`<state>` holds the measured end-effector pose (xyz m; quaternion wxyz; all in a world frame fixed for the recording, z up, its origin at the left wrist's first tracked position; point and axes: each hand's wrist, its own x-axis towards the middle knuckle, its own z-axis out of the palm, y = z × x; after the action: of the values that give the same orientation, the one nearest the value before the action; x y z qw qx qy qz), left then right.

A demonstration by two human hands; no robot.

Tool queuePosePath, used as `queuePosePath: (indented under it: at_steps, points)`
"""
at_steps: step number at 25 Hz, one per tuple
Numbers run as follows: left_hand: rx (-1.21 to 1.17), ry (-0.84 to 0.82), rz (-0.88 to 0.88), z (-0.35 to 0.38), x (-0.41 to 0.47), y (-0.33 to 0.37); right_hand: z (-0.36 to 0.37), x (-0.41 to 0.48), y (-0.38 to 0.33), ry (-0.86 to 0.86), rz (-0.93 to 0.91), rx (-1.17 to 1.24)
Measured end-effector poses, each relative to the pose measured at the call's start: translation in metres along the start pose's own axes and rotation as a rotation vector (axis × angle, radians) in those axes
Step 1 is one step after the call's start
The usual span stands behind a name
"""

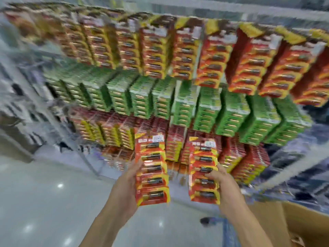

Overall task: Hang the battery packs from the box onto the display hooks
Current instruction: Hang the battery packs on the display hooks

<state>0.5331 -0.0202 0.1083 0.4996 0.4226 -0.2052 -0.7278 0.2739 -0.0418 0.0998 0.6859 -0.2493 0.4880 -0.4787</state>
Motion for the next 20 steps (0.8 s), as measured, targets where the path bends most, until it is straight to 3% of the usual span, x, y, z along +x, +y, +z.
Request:
queuePosePath:
  at_steps: [7, 12, 20]
  points:
    - [0.046, 0.303, 0.287, -0.094, -0.031, 0.095, 0.162, 0.049, 0.002, -0.221, 0.019, -0.178]
    - [0.017, 0.377, 0.398, -0.146, -0.019, 0.164, 0.255, 0.087, 0.010, -0.338, 0.052, -0.171]
    - [0.019, 0.416, 0.362, -0.213, 0.048, 0.277, 0.387, 0.166, 0.005, -0.408, 0.060, -0.061]
